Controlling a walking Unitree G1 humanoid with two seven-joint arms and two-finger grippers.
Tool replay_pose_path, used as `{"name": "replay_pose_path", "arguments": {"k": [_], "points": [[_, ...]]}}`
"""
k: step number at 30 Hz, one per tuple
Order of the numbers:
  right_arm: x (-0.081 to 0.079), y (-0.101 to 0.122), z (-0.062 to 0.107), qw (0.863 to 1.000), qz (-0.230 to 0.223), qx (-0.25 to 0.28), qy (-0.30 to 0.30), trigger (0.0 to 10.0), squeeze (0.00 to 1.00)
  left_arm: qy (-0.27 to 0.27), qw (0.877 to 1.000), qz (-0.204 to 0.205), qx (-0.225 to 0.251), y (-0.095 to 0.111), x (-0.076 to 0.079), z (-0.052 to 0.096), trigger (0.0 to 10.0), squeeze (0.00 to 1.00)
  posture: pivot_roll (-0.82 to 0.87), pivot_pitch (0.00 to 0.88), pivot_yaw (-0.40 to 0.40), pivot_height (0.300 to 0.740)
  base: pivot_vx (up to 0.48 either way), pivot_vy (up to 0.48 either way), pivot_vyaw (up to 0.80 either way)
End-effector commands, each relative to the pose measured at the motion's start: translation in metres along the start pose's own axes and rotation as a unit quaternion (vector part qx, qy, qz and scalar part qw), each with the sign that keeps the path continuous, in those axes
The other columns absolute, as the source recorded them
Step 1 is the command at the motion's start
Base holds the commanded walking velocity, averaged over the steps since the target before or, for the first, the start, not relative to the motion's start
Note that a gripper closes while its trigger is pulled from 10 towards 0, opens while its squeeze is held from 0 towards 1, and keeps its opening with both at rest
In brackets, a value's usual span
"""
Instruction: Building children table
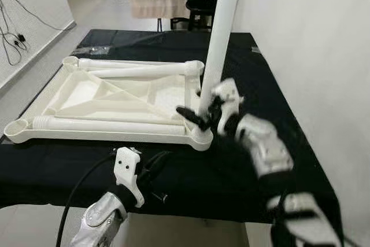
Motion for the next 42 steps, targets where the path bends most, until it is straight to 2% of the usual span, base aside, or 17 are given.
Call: {"name": "replay_pose_path", "arguments": {"k": [1,6,7,8,10,22,24,26,27,28,29,30,31,32,34,38,42], "points": [[-0.018,-0.012,-0.006,0.997,-0.005,-0.013,0.079,10.0,0.0,0.002,1.0,0.007,-0.008,-0.005,0.0,0.001,10.0,0.0,0.09,0.025,-0.058,0.74,0.0,0.0,0.0],[-0.021,-0.01,-0.006,0.991,-0.023,-0.009,0.129,10.0,0.0,0.002,1.0,0.007,-0.009,-0.006,0.0,0.001,10.0,0.0,0.09,0.024,-0.06,0.74,0.0,0.0,0.0],[-0.023,-0.01,-0.005,0.989,-0.032,-0.009,0.147,3.9,0.0,0.002,1.0,0.007,-0.009,-0.006,0.0,0.001,10.0,0.0,0.1,0.024,-0.063,0.74,0.0,0.0,0.0],[-0.023,-0.01,-0.005,0.989,-0.032,-0.009,0.147,3.9,0.0,0.002,1.0,0.007,-0.009,-0.006,0.0,0.001,10.0,0.0,0.1,0.024,-0.063,0.74,0.0,0.0,0.0],[-0.021,-0.009,-0.005,0.986,-0.045,-0.005,0.158,0.0,0.0,0.002,1.0,0.007,-0.009,-0.006,0.0,0.001,10.0,0.0,0.1,0.024,-0.063,0.74,0.0,0.0,0.0],[-0.011,-0.016,0.0,0.991,-0.042,-0.007,0.125,0.0,0.0,0.002,1.0,0.008,-0.009,-0.006,0.001,0.0,10.0,0.0,0.09,0.027,-0.061,0.74,0.0,0.0,0.0],[-0.001,-0.028,0.006,0.998,-0.036,-0.028,0.049,0.0,0.0,0.002,1.0,0.007,-0.008,-0.006,0.001,0.001,10.0,0.0,0.09,0.037,-0.069,0.74,0.0,0.0,0.0],[0.002,-0.049,0.014,0.994,-0.054,-0.066,-0.073,0.0,0.0,0.003,1.0,0.007,-0.007,-0.005,0.001,0.003,10.0,0.0,0.09,0.04,-0.073,0.74,0.0,0.0,0.0],[0.002,-0.053,0.017,0.99,-0.06,-0.076,-0.101,0.0,0.0,0.003,1.0,0.007,-0.007,-0.005,0.001,0.004,10.0,0.0,0.09,0.04,-0.073,0.74,0.0,0.0,0.0],[0.019,-0.066,0.03,0.953,-0.086,-0.111,-0.27,0.0,0.0,0.004,1.0,0.007,-0.007,-0.004,0.0,0.004,10.0,0.0,0.07,0.048,-0.066,0.74,0.0,0.0,0.0],[0.019,-0.066,0.03,0.953,-0.086,-0.111,-0.27,0.0,0.0,0.004,1.0,0.007,-0.007,-0.004,0.0,0.004,10.0,0.0,0.07,0.048,-0.066,0.74,0.0,0.0,0.0],[0.03,-0.087,0.067,0.863,-0.12,-0.168,-0.462,0.0,0.0,0.004,1.0,0.007,-0.007,-0.004,0.0,0.005,10.0,0.0,0.07,0.048,-0.066,0.74,0.0,0.0,0.0],[0.013,-0.089,0.066,0.877,-0.106,-0.182,-0.432,0.0,0.0,0.004,1.0,0.008,-0.007,-0.003,0.0,0.005,10.0,0.0,0.07,0.052,-0.064,0.74,0.0,0.0,0.0],[0.013,-0.089,0.066,0.877,-0.106,-0.182,-0.432,0.0,0.0,0.004,1.0,0.008,-0.007,-0.003,0.0,0.005,10.0,0.0,0.07,0.052,-0.064,0.74,0.0,0.0,0.0],[-0.036,-0.067,0.017,0.951,-0.086,-0.124,-0.269,0.0,0.0,0.002,1.0,0.007,-0.011,-0.005,-0.002,0.005,10.0,0.0,0.06,0.035,-0.053,0.74,0.0,0.0,0.0],[-0.021,-0.065,0.007,0.954,-0.076,-0.115,-0.265,0.0,0.0,0.004,1.0,0.005,-0.01,-0.006,-0.001,0.004,10.0,0.0,0.09,0.033,-0.074,0.74,0.0,0.0,0.0],[-0.019,-0.066,0.007,0.951,-0.075,-0.125,-0.272,0.0,0.0,0.009,1.0,0.003,-0.007,-0.005,-0.002,0.004,10.0,0.0,0.09,0.029,-0.071,0.74,0.0,0.0,0.0]]}}
Point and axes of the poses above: a point about 5 cm out from each wrist's last joint towards the gripper, its own z axis pointing back from the gripper into the wrist, its own y axis along the axis of the wrist's last joint, x = y × z, the point moved 6 cm from there along -z, pointing out of the wrist towards the gripper, and after that the axes turned 13 degrees about z, right-handed, at the moved point
